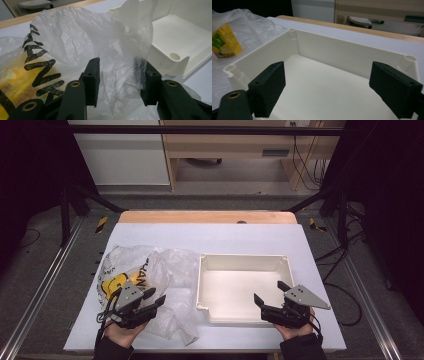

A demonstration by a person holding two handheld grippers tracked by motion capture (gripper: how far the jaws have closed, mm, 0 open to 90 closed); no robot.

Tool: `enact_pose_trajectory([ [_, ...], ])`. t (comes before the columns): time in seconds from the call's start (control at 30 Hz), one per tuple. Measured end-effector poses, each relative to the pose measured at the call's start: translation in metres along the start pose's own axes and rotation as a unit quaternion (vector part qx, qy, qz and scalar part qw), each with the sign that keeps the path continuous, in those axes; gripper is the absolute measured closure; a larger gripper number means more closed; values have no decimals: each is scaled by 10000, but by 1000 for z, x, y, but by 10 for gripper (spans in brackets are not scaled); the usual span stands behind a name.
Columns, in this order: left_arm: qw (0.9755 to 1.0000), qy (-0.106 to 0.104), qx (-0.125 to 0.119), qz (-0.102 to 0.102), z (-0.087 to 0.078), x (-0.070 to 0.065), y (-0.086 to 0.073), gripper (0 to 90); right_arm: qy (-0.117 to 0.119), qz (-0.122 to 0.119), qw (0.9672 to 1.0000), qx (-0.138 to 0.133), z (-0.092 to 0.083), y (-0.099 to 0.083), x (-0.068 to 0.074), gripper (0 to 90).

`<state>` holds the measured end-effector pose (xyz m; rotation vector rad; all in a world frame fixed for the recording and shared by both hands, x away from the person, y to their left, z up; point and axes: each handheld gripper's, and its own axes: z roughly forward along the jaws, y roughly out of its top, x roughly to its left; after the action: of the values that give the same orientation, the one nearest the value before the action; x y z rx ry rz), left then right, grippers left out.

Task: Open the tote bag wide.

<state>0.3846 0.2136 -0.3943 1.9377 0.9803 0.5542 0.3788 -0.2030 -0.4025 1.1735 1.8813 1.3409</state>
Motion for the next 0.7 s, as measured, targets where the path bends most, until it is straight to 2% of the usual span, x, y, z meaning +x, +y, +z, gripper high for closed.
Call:
enact_pose_trajectory([
  [0.13,10000,-2,36,18,1,0,-1,632,171,39,9998,24,2,3,8,79],
  [0.23,10000,-18,60,10,1,0,-1,696,368,-15,9993,116,7,5,20,40],
  [0.3,10000,-31,60,1,1,0,-1,724,401,-46,9991,137,9,6,24,32],
  [0.4,10000,-72,64,-15,1,0,-1,753,552,-108,9982,208,12,8,36,24],
  [0.47,9999,-92,51,-37,0,1,-1,792,696,-211,9969,286,17,9,49,26],
  [0.5,9999,-92,51,-37,0,1,-1,807,696,-211,9969,286,17,9,49,26],
  [0.53,9999,-107,54,-40,0,1,-1,807,838,-276,9956,303,18,9,54,26],
  [0.6,9999,-118,44,-30,-1,1,0,832,802,-421,9957,205,18,9,64,104],
  [0.63,9999,-124,37,-19,-2,1,0,850,829,-495,9953,7,17,9,71,202],
  [0.67,9999,-124,37,-19,-2,1,0,856,829,-495,9953,7,17,9,71,202],
  [0.7,9999,-123,26,-15,-2,1,0,856,893,-511,9947,-73,17,10,74,256],
])
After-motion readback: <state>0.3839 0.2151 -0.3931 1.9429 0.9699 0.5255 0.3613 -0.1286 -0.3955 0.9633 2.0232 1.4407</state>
